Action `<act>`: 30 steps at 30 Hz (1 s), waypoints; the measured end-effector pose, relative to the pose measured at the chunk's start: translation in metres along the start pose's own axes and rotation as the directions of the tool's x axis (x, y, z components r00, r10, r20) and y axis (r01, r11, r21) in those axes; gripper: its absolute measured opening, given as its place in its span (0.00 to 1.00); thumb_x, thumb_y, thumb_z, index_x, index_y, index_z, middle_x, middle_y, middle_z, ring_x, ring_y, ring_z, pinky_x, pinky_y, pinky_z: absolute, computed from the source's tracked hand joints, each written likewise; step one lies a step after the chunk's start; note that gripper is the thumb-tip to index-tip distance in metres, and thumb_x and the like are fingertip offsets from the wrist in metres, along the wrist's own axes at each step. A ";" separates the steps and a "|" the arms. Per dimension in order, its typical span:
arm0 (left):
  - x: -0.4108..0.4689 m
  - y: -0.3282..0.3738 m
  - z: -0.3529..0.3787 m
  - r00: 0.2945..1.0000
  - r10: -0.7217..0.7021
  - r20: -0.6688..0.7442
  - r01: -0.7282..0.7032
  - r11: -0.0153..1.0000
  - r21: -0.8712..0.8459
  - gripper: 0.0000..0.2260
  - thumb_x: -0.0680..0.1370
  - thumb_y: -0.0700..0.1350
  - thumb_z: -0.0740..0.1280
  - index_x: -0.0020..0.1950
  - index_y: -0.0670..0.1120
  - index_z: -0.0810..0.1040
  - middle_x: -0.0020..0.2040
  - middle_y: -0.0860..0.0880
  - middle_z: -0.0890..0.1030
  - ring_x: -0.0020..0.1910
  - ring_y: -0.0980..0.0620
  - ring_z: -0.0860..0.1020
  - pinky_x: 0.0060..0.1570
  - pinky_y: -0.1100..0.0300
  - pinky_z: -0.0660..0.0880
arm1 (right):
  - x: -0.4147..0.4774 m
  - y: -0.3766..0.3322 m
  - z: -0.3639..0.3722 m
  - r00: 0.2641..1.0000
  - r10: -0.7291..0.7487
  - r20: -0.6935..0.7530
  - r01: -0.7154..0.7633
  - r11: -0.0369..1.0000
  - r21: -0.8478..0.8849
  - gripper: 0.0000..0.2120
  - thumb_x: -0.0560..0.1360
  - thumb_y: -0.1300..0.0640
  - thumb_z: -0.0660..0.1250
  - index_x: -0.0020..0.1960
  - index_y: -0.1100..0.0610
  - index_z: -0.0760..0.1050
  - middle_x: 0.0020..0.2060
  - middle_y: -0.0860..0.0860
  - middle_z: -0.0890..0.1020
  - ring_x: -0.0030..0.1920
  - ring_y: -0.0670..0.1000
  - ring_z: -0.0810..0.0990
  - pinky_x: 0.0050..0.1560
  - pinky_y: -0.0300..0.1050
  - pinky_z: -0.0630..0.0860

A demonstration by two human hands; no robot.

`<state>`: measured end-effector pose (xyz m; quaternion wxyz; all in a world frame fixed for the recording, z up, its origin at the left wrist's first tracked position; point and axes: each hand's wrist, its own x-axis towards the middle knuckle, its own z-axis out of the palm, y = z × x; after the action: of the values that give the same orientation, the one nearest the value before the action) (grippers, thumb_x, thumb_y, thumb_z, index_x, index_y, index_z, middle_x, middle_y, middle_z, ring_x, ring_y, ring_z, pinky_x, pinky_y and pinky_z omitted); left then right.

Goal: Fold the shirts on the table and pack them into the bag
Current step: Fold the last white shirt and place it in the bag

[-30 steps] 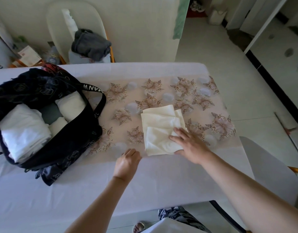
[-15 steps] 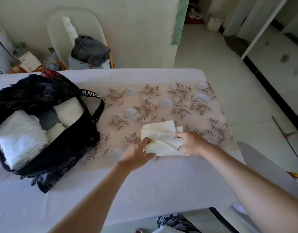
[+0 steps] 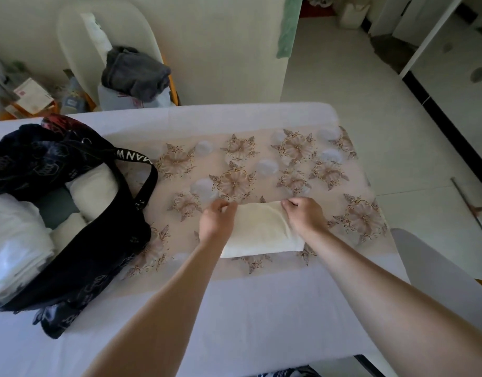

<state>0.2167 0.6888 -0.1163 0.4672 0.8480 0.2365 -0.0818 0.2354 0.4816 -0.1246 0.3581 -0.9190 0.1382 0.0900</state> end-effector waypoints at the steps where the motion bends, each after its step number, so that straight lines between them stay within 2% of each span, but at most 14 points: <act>1: 0.004 0.000 0.002 0.999 0.000 -0.033 0.001 1.000 0.014 0.09 0.79 0.52 0.64 0.47 0.48 0.80 0.37 0.52 0.79 0.36 0.53 0.76 0.32 0.61 0.71 | 0.003 0.001 0.001 1.000 -0.003 -0.011 0.003 1.000 -0.020 0.19 0.81 0.47 0.62 0.36 0.56 0.79 0.29 0.49 0.80 0.31 0.52 0.78 0.30 0.44 0.71; 3: 0.007 -0.003 0.005 0.996 0.018 -0.088 -0.016 1.000 0.026 0.12 0.80 0.50 0.63 0.41 0.46 0.79 0.35 0.50 0.79 0.34 0.50 0.76 0.31 0.59 0.69 | 0.010 -0.001 0.002 0.997 0.042 -0.060 -0.046 0.997 -0.056 0.22 0.81 0.46 0.61 0.31 0.55 0.72 0.26 0.48 0.76 0.29 0.52 0.75 0.28 0.42 0.63; 5: 0.006 -0.009 0.008 0.994 0.018 -0.112 -0.015 0.999 0.029 0.13 0.81 0.51 0.61 0.40 0.47 0.78 0.36 0.50 0.79 0.35 0.51 0.76 0.30 0.60 0.69 | 0.017 -0.007 0.003 0.988 0.114 -0.103 -0.125 0.987 -0.100 0.22 0.81 0.45 0.60 0.31 0.54 0.71 0.29 0.49 0.78 0.33 0.54 0.78 0.30 0.42 0.65; 8: 0.011 -0.015 0.011 0.996 -0.019 -0.090 0.026 0.997 0.074 0.11 0.81 0.53 0.59 0.44 0.53 0.77 0.38 0.53 0.78 0.37 0.53 0.76 0.32 0.61 0.70 | 0.027 -0.012 0.013 0.965 0.217 -0.145 -0.233 0.968 -0.097 0.20 0.81 0.44 0.60 0.39 0.57 0.79 0.39 0.55 0.83 0.41 0.58 0.82 0.37 0.45 0.72; 11: 0.025 -0.014 0.012 0.989 0.116 -0.090 -0.076 0.929 0.363 0.10 0.81 0.47 0.59 0.49 0.47 0.79 0.43 0.49 0.78 0.44 0.47 0.76 0.44 0.53 0.75 | 0.027 -0.014 0.019 0.954 0.230 -0.190 -0.249 0.965 -0.083 0.15 0.79 0.48 0.64 0.44 0.58 0.82 0.43 0.55 0.84 0.44 0.59 0.83 0.40 0.47 0.77; 12: 0.028 -0.014 0.013 0.965 0.248 -0.080 -0.179 0.854 0.488 0.07 0.79 0.42 0.61 0.51 0.46 0.79 0.47 0.48 0.78 0.48 0.45 0.75 0.49 0.51 0.75 | 0.024 -0.014 0.020 0.964 0.147 -0.220 -0.176 0.977 -0.118 0.11 0.78 0.51 0.66 0.45 0.57 0.82 0.45 0.54 0.83 0.45 0.58 0.83 0.41 0.47 0.77; 14: 0.025 -0.008 0.019 0.839 0.543 -0.004 -0.430 0.669 0.607 0.13 0.73 0.33 0.64 0.54 0.45 0.80 0.52 0.46 0.78 0.51 0.43 0.75 0.52 0.48 0.73 | 0.020 -0.014 0.022 0.940 -0.177 -0.292 0.087 0.951 -0.297 0.05 0.76 0.59 0.67 0.51 0.55 0.80 0.54 0.54 0.79 0.53 0.58 0.79 0.48 0.49 0.75; 16: 0.013 -0.004 0.026 0.681 0.724 0.112 -0.642 0.517 0.566 0.10 0.75 0.37 0.64 0.53 0.45 0.81 0.51 0.47 0.80 0.51 0.43 0.77 0.54 0.48 0.73 | 0.016 -0.012 0.027 0.794 -0.535 -0.288 0.403 0.819 -0.408 0.11 0.74 0.64 0.66 0.54 0.56 0.80 0.56 0.55 0.78 0.56 0.58 0.76 0.54 0.52 0.72; 18: 0.004 -0.015 0.031 0.647 0.737 0.194 -0.698 0.471 0.539 0.13 0.79 0.47 0.61 0.57 0.44 0.81 0.54 0.47 0.81 0.53 0.45 0.78 0.57 0.50 0.72 | 0.010 -0.003 0.031 0.652 -0.750 -0.113 0.657 0.633 -0.410 0.13 0.76 0.61 0.63 0.57 0.57 0.80 0.57 0.54 0.80 0.58 0.57 0.77 0.59 0.53 0.73; 20: 0.004 -0.033 0.028 0.737 0.634 0.233 -0.637 0.537 0.554 0.21 0.80 0.55 0.56 0.63 0.43 0.78 0.60 0.47 0.80 0.60 0.45 0.76 0.61 0.49 0.71 | 0.005 0.014 0.034 0.651 -0.749 0.127 0.717 0.551 -0.427 0.18 0.80 0.52 0.58 0.66 0.56 0.77 0.65 0.54 0.78 0.67 0.57 0.74 0.67 0.55 0.70; 22: 0.011 -0.040 0.021 0.800 0.541 0.257 -0.582 0.600 0.549 0.25 0.80 0.57 0.50 0.68 0.46 0.75 0.66 0.49 0.77 0.66 0.47 0.72 0.64 0.49 0.69 | 0.002 0.026 0.033 0.755 -0.606 0.251 0.648 0.632 -0.426 0.26 0.82 0.43 0.51 0.75 0.53 0.68 0.75 0.53 0.67 0.77 0.55 0.62 0.74 0.53 0.63; 25: 0.016 -0.035 0.019 0.819 0.479 0.314 -0.569 0.615 0.546 0.29 0.79 0.60 0.44 0.72 0.49 0.70 0.70 0.51 0.72 0.70 0.48 0.66 0.67 0.51 0.63 | 0.001 0.021 0.034 0.833 -0.459 0.308 0.552 0.705 -0.444 0.32 0.80 0.37 0.43 0.79 0.50 0.61 0.79 0.51 0.60 0.80 0.54 0.54 0.74 0.53 0.62; 27: 0.013 -0.032 0.020 0.853 0.433 0.290 -0.517 0.637 0.572 0.28 0.79 0.62 0.45 0.74 0.50 0.66 0.74 0.49 0.66 0.73 0.47 0.62 0.70 0.50 0.60 | -0.001 0.011 0.034 0.858 -0.390 0.333 0.510 0.716 -0.477 0.34 0.78 0.36 0.40 0.79 0.48 0.58 0.79 0.51 0.59 0.79 0.54 0.53 0.73 0.55 0.65; 30: -0.003 -0.035 0.018 0.954 0.264 0.140 -0.298 0.818 0.491 0.29 0.79 0.62 0.58 0.76 0.50 0.60 0.76 0.46 0.60 0.73 0.44 0.59 0.67 0.46 0.64 | -0.012 0.008 0.032 0.882 -0.338 0.327 0.466 0.730 -0.500 0.33 0.77 0.36 0.43 0.80 0.47 0.55 0.74 0.53 0.65 0.75 0.57 0.61 0.67 0.55 0.72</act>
<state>0.1988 0.6886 -0.1510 0.2422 0.9631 0.0634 -0.0992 0.2189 0.5000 -0.1498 0.0932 -0.9754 -0.1374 0.1449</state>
